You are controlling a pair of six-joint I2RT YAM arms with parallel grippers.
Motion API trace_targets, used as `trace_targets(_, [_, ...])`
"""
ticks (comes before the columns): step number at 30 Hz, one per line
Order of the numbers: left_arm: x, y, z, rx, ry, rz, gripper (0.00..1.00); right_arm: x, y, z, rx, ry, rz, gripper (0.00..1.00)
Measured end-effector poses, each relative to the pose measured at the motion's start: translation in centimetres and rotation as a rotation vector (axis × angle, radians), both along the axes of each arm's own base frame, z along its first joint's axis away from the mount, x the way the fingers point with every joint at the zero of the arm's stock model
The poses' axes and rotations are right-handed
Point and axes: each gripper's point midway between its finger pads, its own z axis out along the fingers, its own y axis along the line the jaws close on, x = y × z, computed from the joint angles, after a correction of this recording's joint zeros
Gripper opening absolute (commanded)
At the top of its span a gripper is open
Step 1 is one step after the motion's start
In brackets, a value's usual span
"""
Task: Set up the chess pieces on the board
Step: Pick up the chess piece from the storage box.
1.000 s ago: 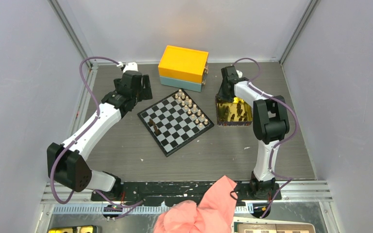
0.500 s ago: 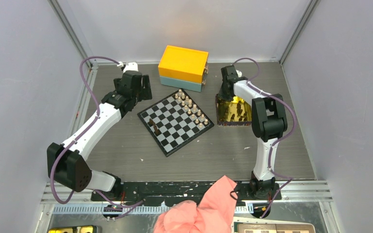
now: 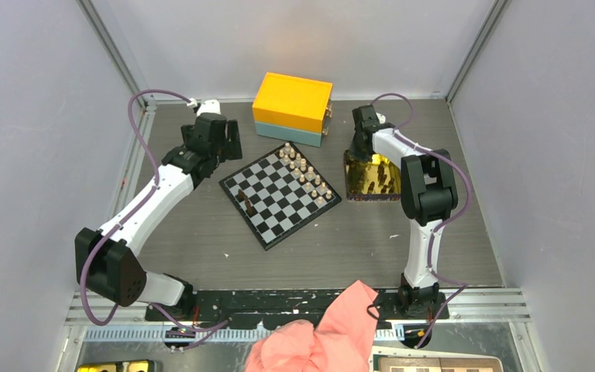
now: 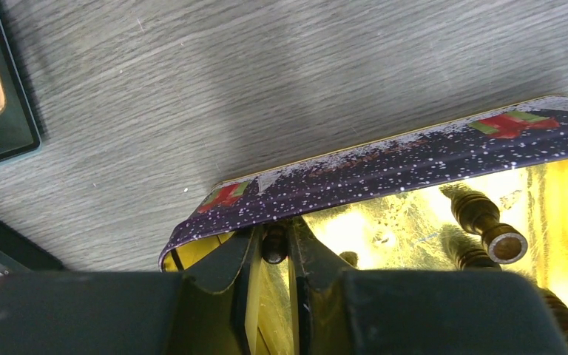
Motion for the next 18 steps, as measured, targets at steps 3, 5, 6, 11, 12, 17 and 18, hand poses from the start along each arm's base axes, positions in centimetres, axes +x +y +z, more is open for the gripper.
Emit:
trace_targets(3, [-0.1, 0.1, -0.2, 0.005, 0.003, 0.004, 0.94, -0.1, -0.1, 0.0, -0.003, 0.004, 0.001, 0.01])
trace_targets(5, [-0.2, 0.3, -0.4, 0.011, 0.007, 0.009, 0.94, -0.2, -0.2, 0.1, -0.008, 0.007, 0.001, 0.01])
trace_targets(6, [-0.2, 0.4, -0.5, 0.013, 0.008, 0.012, 0.94, -0.3, -0.2, 0.2, -0.011, 0.008, 0.001, 0.01])
trace_targets(11, [-0.8, 0.9, 0.0, 0.015, -0.007, 0.028, 0.94, -0.6, -0.6, 2.1, -0.022, -0.015, -0.001, 0.01])
trace_targets(12, [-0.9, 1.0, 0.3, 0.013, -0.013, 0.03, 0.94, -0.6, -0.6, 2.7, -0.023, -0.025, -0.002, 0.01])
trace_targets(17, [-1.5, 1.7, 2.1, -0.005, -0.064, 0.062, 0.94, -0.9, -0.7, 6.1, -0.033, -0.084, 0.002, 0.01])
trace_targets(18, [-1.6, 1.8, 2.3, -0.007, -0.07, 0.069, 0.94, -1.0, -0.7, 6.8, -0.036, -0.092, 0.006, 0.01])
